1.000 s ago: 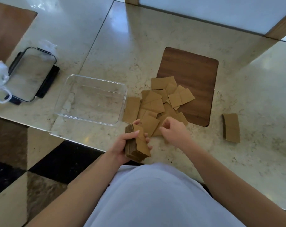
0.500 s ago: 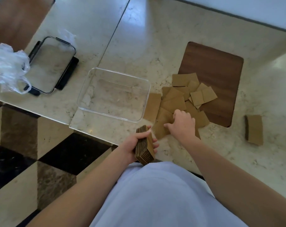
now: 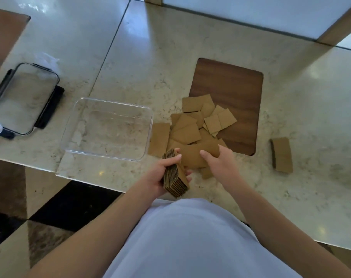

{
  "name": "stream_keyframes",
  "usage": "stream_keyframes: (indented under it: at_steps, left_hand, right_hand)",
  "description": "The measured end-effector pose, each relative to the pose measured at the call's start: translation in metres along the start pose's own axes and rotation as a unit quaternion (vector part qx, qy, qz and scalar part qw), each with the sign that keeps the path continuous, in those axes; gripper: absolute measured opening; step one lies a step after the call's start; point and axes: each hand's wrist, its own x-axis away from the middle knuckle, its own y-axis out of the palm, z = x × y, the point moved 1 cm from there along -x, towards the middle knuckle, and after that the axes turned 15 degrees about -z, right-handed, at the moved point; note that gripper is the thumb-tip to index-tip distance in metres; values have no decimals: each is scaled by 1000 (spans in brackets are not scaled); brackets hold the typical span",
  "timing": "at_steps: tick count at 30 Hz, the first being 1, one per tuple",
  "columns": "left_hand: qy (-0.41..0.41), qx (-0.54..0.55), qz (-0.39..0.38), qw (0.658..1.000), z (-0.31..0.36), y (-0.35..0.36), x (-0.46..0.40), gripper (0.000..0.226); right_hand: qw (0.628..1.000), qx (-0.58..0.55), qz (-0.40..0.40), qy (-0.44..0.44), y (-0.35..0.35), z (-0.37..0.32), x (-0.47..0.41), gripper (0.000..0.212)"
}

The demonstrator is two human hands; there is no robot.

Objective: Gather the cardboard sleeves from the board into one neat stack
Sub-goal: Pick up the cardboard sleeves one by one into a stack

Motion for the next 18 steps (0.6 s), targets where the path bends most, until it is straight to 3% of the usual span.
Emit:
stream_keyframes:
  at_steps: [6, 10, 14, 18]
  left_hand:
    - [0, -38, -5, 999, -10, 16, -11, 55]
    - [4, -57, -28, 998, -12, 25, -13, 57]
    - [-27, -83, 9, 996, -15, 31, -14, 76]
    - [-22, -80, 6, 997, -16, 31, -15, 76]
  right_hand:
    - [998, -50, -20, 32, -24, 10, 3, 14]
    - [982, -180, -38, 47, -27, 22, 8, 3]
    - [951, -292, -77, 60, -25, 29, 12, 34]
    - [940, -321, -86, 83, -23, 30, 15, 31]
